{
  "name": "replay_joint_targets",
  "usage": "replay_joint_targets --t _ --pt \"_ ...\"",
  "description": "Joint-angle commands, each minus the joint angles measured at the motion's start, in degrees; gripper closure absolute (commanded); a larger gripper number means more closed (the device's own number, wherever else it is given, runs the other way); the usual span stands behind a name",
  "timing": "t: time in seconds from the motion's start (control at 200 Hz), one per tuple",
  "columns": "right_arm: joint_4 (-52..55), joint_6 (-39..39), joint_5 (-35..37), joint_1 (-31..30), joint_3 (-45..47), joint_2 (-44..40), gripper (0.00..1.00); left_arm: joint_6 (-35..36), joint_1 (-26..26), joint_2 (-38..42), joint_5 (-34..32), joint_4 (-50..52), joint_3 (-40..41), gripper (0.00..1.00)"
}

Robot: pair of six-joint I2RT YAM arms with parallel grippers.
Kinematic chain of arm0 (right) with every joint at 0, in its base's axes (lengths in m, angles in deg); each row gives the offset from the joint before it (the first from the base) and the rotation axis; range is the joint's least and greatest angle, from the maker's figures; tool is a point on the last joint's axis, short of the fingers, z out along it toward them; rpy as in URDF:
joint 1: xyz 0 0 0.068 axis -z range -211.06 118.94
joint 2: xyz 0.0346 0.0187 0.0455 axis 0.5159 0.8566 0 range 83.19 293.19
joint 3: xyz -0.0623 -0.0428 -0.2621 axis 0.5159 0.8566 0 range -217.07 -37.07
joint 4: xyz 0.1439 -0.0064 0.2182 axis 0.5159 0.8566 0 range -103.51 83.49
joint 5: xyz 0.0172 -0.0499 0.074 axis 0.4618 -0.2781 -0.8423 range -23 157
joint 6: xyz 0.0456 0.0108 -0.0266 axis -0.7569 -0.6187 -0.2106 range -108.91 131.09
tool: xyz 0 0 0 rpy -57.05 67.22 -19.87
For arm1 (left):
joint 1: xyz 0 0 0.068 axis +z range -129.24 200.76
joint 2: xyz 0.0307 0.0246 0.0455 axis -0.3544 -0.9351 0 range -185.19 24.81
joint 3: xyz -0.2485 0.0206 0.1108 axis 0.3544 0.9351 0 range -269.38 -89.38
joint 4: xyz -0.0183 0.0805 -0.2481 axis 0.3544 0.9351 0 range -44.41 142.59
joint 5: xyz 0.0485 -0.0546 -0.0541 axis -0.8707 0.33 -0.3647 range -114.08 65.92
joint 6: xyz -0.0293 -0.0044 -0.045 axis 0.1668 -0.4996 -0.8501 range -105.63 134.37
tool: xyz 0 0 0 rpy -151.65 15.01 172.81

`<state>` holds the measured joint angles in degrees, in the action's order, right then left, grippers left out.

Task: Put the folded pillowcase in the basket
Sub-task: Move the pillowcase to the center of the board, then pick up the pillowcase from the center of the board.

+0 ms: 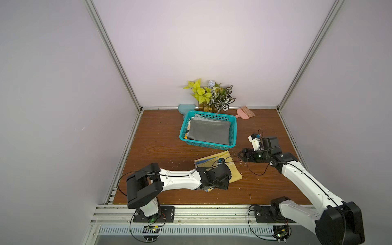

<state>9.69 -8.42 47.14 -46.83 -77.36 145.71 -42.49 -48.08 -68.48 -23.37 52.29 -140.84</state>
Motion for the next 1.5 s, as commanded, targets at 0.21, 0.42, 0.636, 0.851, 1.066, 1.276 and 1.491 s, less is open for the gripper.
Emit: replay_joint_targets --t 0.21,0.42,0.636,0.851,1.066,1.276,1.491 --pt "-5.2 -0.1 -4.0 -1.2 3.3 2.7 0.16 -4.6 0.0 7.3 -10.9 13.4 0.3 0.31" --pt "-9.2 -1.1 -3.2 -3.5 5.1 5.6 0.16 -10.2 3.1 16.8 -15.4 18.2 6.7 0.27" --pt "-12.3 -2.0 -3.0 -7.0 6.2 8.4 0.16 -13.9 7.6 25.9 -17.8 10.6 19.1 0.24" --pt "-14.2 -2.2 -2.7 -8.9 7.1 10.7 0.16 -15.7 8.2 27.0 -16.3 -3.0 26.3 0.24" --pt "-15.8 -2.8 -1.0 -10.8 8.9 13.6 0.17 -14.5 8.2 18.8 -10.8 -8.8 25.2 0.24" --pt "-17.1 -3.7 -1.1 -12.9 9.8 14.7 0.32 -14.1 8.2 12.4 -8.0 -10.5 23.2 0.27" --pt "-17.4 -5.4 -1.0 -15.4 11.9 14.2 0.90 -14.4 8.2 11.2 -8.3 -8.2 23.1 0.90"
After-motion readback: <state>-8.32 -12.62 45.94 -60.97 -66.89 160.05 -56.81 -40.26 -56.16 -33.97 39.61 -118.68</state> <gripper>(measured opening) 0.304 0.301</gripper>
